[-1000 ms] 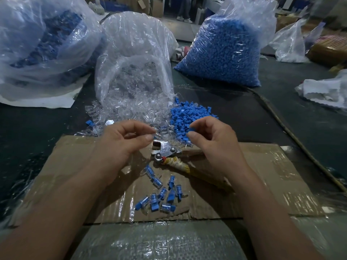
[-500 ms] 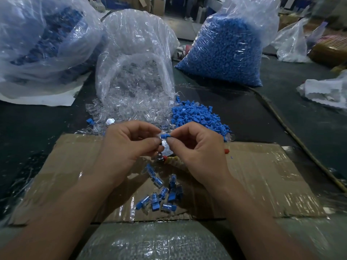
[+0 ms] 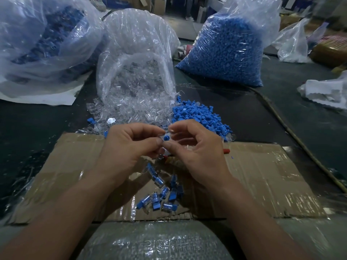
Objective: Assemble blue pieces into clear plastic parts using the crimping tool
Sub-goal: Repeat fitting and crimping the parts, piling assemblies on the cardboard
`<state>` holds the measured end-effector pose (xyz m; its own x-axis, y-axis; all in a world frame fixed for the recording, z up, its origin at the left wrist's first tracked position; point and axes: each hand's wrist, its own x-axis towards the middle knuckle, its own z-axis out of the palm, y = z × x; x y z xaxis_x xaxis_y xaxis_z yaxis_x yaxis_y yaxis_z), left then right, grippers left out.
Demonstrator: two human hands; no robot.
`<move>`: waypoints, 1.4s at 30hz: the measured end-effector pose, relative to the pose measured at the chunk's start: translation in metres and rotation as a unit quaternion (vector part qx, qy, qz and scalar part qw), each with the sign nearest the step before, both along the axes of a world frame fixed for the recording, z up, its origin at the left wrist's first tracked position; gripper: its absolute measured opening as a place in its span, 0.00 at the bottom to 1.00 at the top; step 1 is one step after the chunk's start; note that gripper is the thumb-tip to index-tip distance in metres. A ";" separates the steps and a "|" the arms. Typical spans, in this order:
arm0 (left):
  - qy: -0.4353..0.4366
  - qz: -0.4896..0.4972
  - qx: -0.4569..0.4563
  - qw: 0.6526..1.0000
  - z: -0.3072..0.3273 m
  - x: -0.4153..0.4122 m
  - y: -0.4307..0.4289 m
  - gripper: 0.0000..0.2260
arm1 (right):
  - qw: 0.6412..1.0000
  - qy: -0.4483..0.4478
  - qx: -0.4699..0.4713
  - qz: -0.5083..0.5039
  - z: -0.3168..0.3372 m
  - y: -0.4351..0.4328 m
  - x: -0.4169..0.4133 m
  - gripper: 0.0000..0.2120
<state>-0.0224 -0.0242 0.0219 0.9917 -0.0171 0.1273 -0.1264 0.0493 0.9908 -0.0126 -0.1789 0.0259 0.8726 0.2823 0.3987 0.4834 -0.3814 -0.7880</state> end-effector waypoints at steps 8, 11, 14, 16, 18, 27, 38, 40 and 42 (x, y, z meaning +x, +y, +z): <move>0.063 -0.045 -0.086 0.993 -0.004 0.002 0.005 0.07 | 0.997 0.000 0.052 0.058 -0.003 -0.005 0.003 0.17; 0.079 -0.059 -0.104 0.990 -0.003 0.002 0.004 0.07 | 0.997 -0.032 0.038 0.061 -0.004 -0.007 0.004 0.17; 0.090 -0.074 -0.114 0.987 -0.002 0.002 0.003 0.07 | 0.996 -0.053 0.041 0.052 -0.006 -0.008 0.005 0.17; 0.092 -0.076 -0.117 0.986 -0.002 0.003 0.002 0.07 | 0.996 -0.061 0.048 0.047 -0.007 -0.008 0.005 0.17; 0.093 -0.078 -0.117 0.986 -0.003 0.003 0.002 0.07 | 0.995 -0.066 0.053 0.044 -0.007 -0.008 0.005 0.16; 0.094 -0.091 -0.124 0.984 -0.004 0.004 0.002 0.05 | 0.995 -0.074 0.042 0.048 -0.007 -0.009 0.005 0.15; 0.104 -0.104 -0.079 0.986 -0.008 0.005 0.003 0.05 | 0.990 -0.126 -0.014 0.054 -0.008 -0.009 0.006 0.13; 0.105 -0.111 -0.085 0.985 -0.009 0.006 0.004 0.05 | 0.991 -0.117 -0.032 0.052 -0.006 -0.009 0.005 0.14; 0.105 -0.109 -0.092 0.984 -0.010 0.007 0.006 0.05 | 0.995 -0.072 -0.060 0.031 -0.002 -0.012 0.006 0.15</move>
